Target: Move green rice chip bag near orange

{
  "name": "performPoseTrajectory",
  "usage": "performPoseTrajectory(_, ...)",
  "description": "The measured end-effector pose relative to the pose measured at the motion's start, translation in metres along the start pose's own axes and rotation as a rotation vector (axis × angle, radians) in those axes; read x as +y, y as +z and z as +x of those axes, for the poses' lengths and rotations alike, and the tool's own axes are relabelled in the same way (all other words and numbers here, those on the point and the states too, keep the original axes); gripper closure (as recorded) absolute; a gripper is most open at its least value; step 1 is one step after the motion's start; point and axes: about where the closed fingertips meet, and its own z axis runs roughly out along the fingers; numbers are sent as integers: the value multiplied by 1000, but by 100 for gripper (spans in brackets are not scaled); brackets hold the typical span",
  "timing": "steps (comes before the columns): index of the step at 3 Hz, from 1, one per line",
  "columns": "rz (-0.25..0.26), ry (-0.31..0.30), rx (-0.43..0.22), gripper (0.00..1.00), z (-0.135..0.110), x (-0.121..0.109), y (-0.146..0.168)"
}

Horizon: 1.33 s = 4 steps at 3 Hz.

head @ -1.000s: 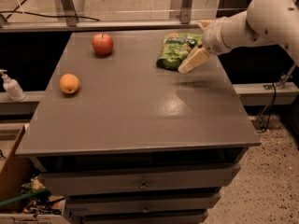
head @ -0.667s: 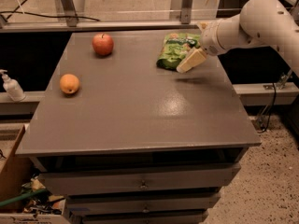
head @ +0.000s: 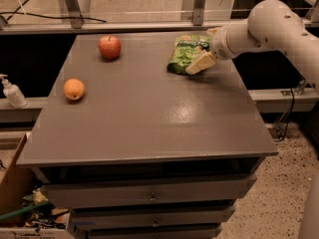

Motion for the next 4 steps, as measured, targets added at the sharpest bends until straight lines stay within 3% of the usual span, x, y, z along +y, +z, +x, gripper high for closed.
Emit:
performPoseTrajectory(3, -17, 54, 30, 87, 9, 6, -4)
performPoseTrajectory(4, -27, 57, 21, 100, 4, 10, -14)
